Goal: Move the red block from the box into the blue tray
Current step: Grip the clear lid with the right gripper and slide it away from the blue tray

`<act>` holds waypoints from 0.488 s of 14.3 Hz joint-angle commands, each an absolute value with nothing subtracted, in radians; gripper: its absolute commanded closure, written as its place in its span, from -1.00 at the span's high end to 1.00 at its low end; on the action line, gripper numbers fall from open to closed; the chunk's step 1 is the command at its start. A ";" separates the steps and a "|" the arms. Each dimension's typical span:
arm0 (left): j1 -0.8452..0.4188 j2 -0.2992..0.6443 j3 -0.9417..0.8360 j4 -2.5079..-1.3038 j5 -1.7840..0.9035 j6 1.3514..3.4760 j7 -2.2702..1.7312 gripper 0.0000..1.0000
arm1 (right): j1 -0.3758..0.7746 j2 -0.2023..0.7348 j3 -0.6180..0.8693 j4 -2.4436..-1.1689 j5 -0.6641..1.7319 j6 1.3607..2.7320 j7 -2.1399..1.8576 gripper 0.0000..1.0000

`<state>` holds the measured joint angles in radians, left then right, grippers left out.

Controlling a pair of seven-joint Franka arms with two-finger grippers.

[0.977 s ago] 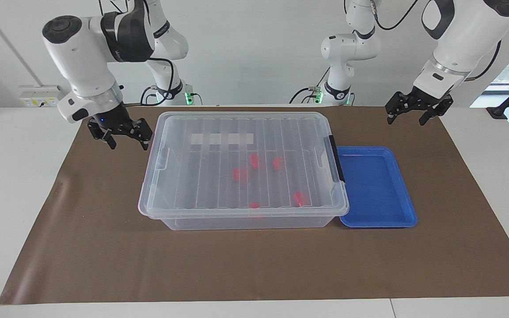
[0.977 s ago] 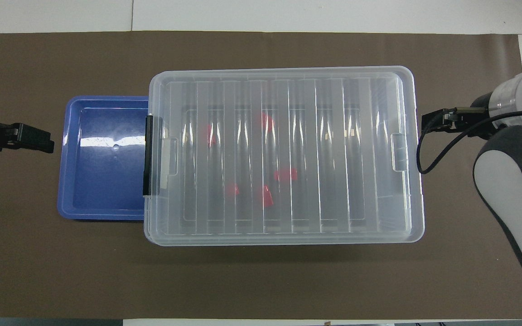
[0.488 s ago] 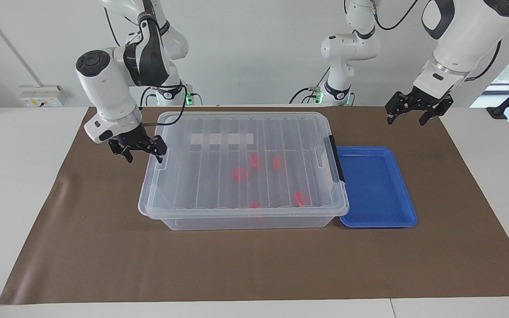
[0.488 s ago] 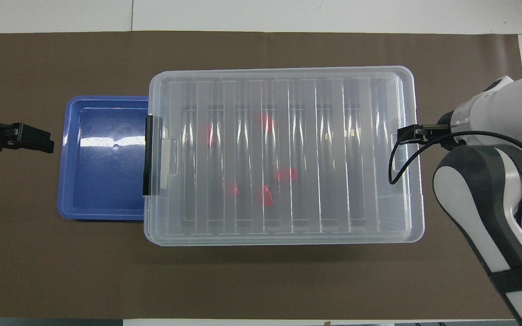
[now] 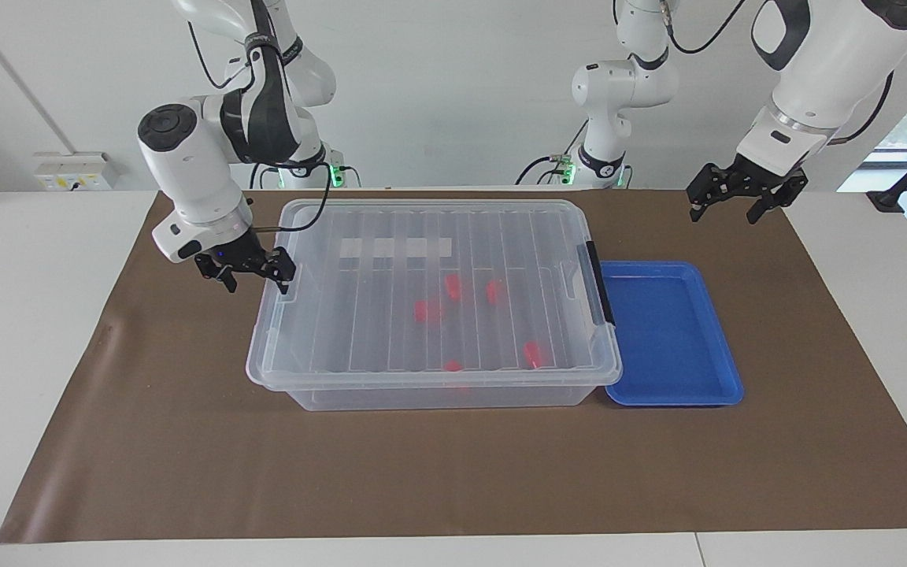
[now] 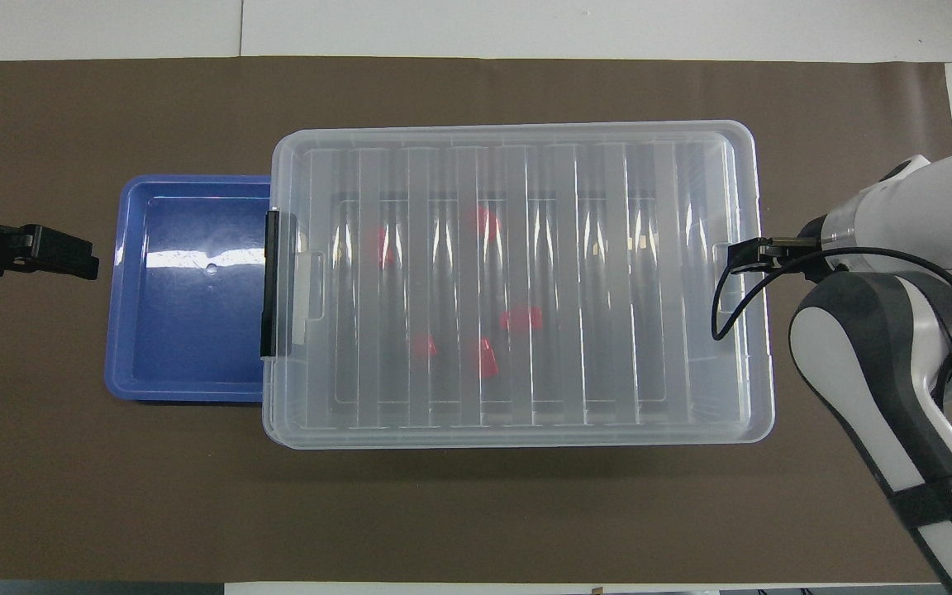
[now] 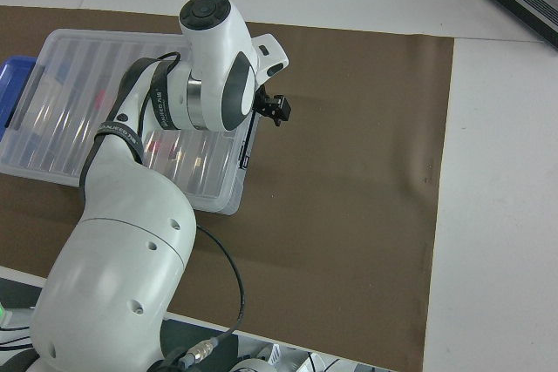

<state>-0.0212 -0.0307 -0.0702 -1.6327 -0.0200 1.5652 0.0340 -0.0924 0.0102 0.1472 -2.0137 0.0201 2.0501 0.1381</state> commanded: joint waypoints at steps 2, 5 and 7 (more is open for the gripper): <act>-0.012 -0.043 -0.075 -1.643 -0.028 1.574 0.025 1.00 | -0.159 -0.008 0.152 -2.046 0.034 2.083 0.036 1.00; -0.012 -0.043 -0.075 -1.643 -0.028 1.574 0.025 1.00 | -0.198 -0.002 0.152 -2.045 0.032 2.091 -0.049 1.00; -0.012 -0.043 -0.075 -1.643 -0.028 1.574 0.025 1.00 | -0.224 0.000 0.152 -2.046 0.031 2.108 -0.092 1.00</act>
